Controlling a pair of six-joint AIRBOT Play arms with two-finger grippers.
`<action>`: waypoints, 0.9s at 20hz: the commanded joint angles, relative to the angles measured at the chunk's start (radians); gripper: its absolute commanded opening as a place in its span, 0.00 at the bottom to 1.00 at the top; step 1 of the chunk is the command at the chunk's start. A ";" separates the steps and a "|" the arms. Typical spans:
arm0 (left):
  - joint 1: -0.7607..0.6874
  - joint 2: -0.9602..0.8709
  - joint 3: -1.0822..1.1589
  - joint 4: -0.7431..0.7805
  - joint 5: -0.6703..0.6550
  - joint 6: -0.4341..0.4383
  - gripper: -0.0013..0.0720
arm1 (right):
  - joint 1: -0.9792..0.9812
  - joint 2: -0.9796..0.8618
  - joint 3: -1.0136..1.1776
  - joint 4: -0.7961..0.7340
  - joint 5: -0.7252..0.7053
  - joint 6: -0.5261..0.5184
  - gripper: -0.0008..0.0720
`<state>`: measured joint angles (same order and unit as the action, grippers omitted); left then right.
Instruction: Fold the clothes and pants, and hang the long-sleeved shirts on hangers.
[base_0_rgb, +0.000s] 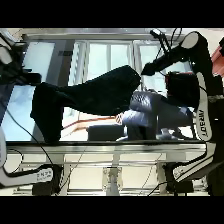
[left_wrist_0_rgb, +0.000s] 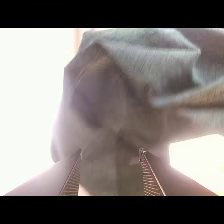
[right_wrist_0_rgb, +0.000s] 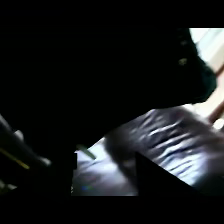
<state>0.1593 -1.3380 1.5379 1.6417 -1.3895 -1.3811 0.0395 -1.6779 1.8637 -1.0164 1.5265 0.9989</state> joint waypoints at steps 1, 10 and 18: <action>0.100 0.195 -0.214 -0.042 0.005 0.062 0.61 | -0.028 0.093 -0.255 0.125 0.134 -0.125 0.54; 0.179 0.477 -0.692 0.002 0.230 0.089 0.60 | 0.123 0.121 -0.733 0.014 -0.234 -0.438 0.72; 0.179 0.477 -0.692 0.034 0.248 0.089 0.60 | 0.311 0.119 -0.735 -0.121 -0.491 -0.444 0.75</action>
<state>0.3370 -0.8642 0.8520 1.6661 -1.1549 -1.2930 0.3042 -1.5585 1.1366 -1.1072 1.1049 0.5674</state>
